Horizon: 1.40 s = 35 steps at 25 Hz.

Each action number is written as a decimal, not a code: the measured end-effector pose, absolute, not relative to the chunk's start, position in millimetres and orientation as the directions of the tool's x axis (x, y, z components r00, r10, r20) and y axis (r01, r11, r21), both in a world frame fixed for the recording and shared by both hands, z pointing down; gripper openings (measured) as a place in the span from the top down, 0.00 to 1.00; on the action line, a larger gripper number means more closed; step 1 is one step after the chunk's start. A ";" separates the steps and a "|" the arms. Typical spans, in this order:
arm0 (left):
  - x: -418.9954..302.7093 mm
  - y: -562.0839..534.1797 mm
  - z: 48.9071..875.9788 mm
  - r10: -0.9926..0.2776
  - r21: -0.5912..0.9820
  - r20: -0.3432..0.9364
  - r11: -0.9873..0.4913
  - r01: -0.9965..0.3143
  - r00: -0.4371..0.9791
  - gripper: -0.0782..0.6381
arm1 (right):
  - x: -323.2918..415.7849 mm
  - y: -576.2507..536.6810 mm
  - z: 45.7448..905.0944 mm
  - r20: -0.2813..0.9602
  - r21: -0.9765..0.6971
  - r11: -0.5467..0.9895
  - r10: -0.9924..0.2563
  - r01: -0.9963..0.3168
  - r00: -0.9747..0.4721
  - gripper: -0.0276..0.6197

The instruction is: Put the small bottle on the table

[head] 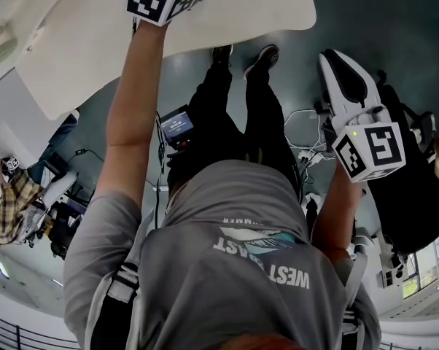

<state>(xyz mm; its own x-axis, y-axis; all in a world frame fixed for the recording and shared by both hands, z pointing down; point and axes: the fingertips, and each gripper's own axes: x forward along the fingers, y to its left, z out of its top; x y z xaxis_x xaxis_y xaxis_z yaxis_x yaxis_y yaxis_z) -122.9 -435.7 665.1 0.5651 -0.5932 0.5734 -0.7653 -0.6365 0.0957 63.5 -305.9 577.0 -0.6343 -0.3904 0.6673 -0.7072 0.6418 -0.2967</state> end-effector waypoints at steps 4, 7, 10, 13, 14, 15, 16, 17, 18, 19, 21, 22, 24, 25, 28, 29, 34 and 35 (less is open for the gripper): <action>-115.7 -434.7 665.6 -0.585 0.088 0.587 -0.640 -0.763 0.559 0.71 | 65.4 -309.1 568.0 0.657 -0.289 0.642 -0.406 -0.710 -0.635 0.89; -115.0 -434.9 662.2 -0.585 0.099 0.589 -0.632 -0.769 0.557 0.70 | 67.1 -310.8 557.0 0.649 -0.280 0.642 -0.421 -0.713 -0.634 0.89; -115.2 -430.0 650.3 -0.586 0.084 0.598 -0.632 -0.770 0.546 0.68 | 68.7 -309.4 539.6 0.638 -0.265 0.645 -0.440 -0.716 -0.632 0.89; -120.5 -426.3 634.1 -0.606 0.054 0.597 -0.624 -0.780 0.526 0.66 | 69.5 -308.5 524.0 0.624 -0.249 0.648 -0.461 -0.720 -0.631 0.88; -123.0 -425.3 630.3 -0.612 0.045 0.599 -0.619 -0.784 0.517 0.65 | 70.4 -309.1 520.0 0.619 -0.244 0.649 -0.468 -0.721 -0.631 0.89; -125.9 -423.4 626.7 -0.617 0.037 0.602 -0.613 -0.789 0.507 0.64 | 71.5 -309.6 515.5 0.613 -0.239 0.650 -0.475 -0.721 -0.631 0.89; -129.4 -420.5 622.0 -0.622 0.029 0.605 -0.606 -0.795 0.497 0.64 | 72.2 -309.4 509.8 0.607 -0.234 0.652 -0.482 -0.722 -0.632 0.88; -133.4 -416.7 615.6 -0.629 0.021 0.605 -0.600 -0.799 0.488 0.64 | 72.5 -308.5 502.9 0.601 -0.227 0.653 -0.490 -0.723 -0.632 0.89; -137.6 -412.6 607.4 -0.638 0.011 0.602 -0.595 -0.804 0.480 0.64 | 72.4 -307.1 495.2 0.595 -0.219 0.653 -0.498 -0.724 -0.630 0.89; -141.2 -408.7 597.7 -0.650 -0.001 0.595 -0.590 -0.808 0.474 0.64 | 72.6 -305.7 487.3 0.589 -0.211 0.654 -0.508 -0.727 -0.628 0.88; -145.8 -401.8 574.6 -0.678 -0.029 0.569 -0.583 -0.812 0.466 0.65 | 74.3 -304.2 472.3 0.572 -0.193 0.656 -0.530 -0.730 -0.626 0.89; -146.5 -398.2 561.6 -0.692 -0.042 0.551 -0.581 -0.813 0.466 0.67 | 75.8 -303.9 465.2 0.561 -0.184 0.657 -0.541 -0.731 -0.627 0.89; -145.4 -387.4 534.5 -0.713 -0.060 0.517 -0.582 -0.811 0.474 0.71 | 79.0 -301.4 451.2 0.542 -0.168 0.660 -0.559 -0.733 -0.627 0.89; -144.1 -379.8 520.4 -0.720 -0.066 0.502 -0.585 -0.808 0.480 0.73 | 80.0 -298.7 443.8 0.536 -0.162 0.662 -0.564 -0.732 -0.628 0.89; -138.4 -357.3 474.7 -0.733 -0.090 0.452 -0.604 -0.792 0.508 0.78 | 79.3 -289.9 417.4 0.503 -0.146 0.675 -0.579 -0.723 -0.641 0.92; -136.0 -351.0 459.2 -0.736 -0.100 0.433 -0.613 -0.784 0.521 0.79 | 78.4 -287.5 407.7 0.490 -0.140 0.681 -0.584 -0.719 -0.648 0.93; -114.1 -315.8 394.2 -0.732 -0.130 0.345 -0.657 -0.742 0.588 0.84 | 76.9 -272.3 367.3 0.440 -0.118 0.710 -0.590 -0.694 -0.678 0.95; -107.6 -307.8 383.8 -0.725 -0.137 0.332 -0.670 -0.729 0.604 0.84 | 76.5 -268.2 360.8 0.430 -0.115 0.717 -0.588 -0.688 -0.685 0.95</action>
<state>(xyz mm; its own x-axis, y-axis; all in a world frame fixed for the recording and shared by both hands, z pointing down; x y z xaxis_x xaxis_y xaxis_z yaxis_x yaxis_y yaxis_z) -107.6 -307.8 383.8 0.6039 -0.7248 0.3316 -0.7295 -0.6702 -0.1366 76.5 -268.2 360.8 -0.6850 -0.5881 0.4300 -0.6875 0.7171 -0.1146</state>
